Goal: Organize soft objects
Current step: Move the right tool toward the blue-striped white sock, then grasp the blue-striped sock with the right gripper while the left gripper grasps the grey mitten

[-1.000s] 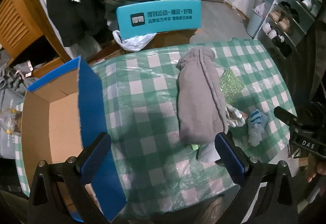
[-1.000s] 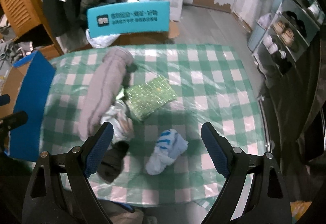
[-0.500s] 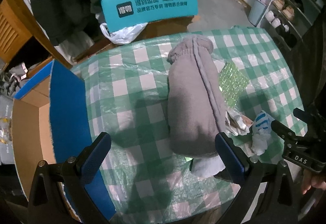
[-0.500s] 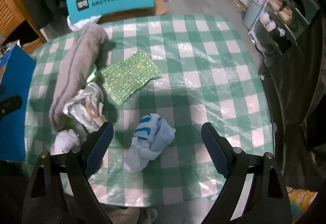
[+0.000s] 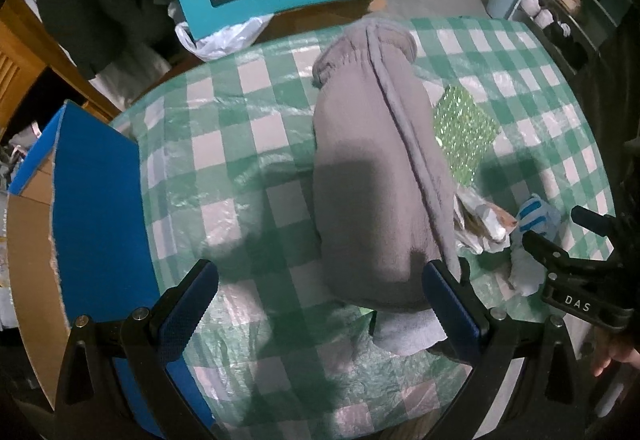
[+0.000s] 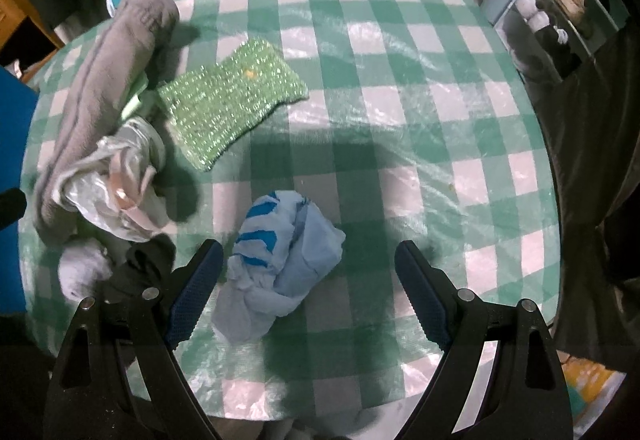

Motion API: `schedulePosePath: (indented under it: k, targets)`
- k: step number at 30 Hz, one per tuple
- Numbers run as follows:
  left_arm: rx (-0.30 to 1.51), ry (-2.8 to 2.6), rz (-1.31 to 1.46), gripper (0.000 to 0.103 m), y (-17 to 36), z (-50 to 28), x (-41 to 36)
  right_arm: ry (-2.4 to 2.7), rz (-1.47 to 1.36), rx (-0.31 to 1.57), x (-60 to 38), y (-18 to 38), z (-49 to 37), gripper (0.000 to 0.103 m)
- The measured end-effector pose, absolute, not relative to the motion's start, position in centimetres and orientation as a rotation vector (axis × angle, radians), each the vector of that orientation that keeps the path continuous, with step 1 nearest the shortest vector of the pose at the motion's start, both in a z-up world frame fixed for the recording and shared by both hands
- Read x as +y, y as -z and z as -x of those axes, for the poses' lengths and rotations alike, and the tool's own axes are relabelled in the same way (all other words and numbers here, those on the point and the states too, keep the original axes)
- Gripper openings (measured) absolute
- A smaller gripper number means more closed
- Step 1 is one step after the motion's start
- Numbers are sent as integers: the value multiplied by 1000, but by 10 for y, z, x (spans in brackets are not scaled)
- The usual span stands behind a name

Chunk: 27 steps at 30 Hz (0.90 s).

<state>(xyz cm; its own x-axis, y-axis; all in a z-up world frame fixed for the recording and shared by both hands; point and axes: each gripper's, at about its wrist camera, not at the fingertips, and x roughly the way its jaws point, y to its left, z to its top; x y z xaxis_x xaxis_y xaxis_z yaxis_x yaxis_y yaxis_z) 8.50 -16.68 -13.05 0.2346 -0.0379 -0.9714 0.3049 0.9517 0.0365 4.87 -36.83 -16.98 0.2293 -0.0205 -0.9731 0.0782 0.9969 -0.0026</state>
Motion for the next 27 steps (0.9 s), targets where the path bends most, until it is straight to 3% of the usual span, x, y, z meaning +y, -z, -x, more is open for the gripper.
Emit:
schedulePosePath:
  k: [7,10,12,15,27]
  targets:
    - [1347,239,-214,103,142,-87,-168,79,-1,1374,-362,184,-52,86]
    - [1350,249,-212,103,144,-87,-170,93,30,1396,-359,192,-54,74]
    - [1354,253,-212,103,144,-87,-172,98,36,1408,-359,195,-55,58]
    - [1363,263,-202,103,142,-85,-174,93,39,1406,-360,197,-56,49]
    - [1345,311,-188,103,138,-81,-195,54,-1,1325,-362,169,-58,42]
